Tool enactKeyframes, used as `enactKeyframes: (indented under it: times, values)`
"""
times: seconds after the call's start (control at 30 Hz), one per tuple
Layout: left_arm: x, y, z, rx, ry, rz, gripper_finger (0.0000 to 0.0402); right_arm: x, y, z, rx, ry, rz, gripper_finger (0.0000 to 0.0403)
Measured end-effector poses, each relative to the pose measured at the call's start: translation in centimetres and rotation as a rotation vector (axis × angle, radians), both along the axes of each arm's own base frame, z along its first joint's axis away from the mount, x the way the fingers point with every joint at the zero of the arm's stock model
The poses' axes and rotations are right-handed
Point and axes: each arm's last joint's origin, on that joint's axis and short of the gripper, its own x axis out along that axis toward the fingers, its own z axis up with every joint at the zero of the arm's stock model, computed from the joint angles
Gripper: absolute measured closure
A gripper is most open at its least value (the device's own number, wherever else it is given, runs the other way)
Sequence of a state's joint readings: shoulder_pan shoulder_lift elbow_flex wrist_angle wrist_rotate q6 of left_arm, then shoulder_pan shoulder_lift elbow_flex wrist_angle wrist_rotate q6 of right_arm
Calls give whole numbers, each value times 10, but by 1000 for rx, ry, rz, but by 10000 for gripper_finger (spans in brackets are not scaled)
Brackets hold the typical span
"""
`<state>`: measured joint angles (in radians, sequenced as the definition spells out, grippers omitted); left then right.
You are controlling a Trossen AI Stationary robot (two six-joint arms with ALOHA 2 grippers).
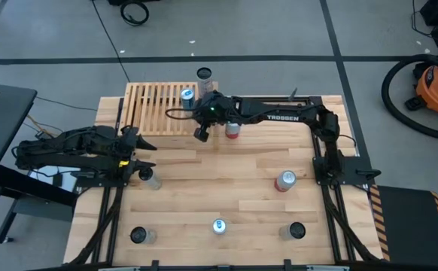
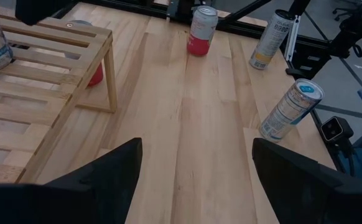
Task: Place canned beverage on shelf
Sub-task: Put the top blue soda can on the shelf
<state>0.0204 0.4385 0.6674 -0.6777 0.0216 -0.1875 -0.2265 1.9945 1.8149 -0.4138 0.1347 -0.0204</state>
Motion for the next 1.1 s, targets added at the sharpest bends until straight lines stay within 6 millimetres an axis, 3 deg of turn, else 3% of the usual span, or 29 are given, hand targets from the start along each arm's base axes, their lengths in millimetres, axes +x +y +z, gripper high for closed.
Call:
enactKeyframes:
  times: [0.37,0.77,1.1]
  values:
    - [0,0,0,1,0,0,88,-6,-21,-1,49,-15,-52,396]
    - [0,0,0,35,-1,-17,88,-4,-26,3,48,-69,-41,396]
    - [0,0,0,31,-1,-15,88,-6,-21,-2,72,-16,-39,396]
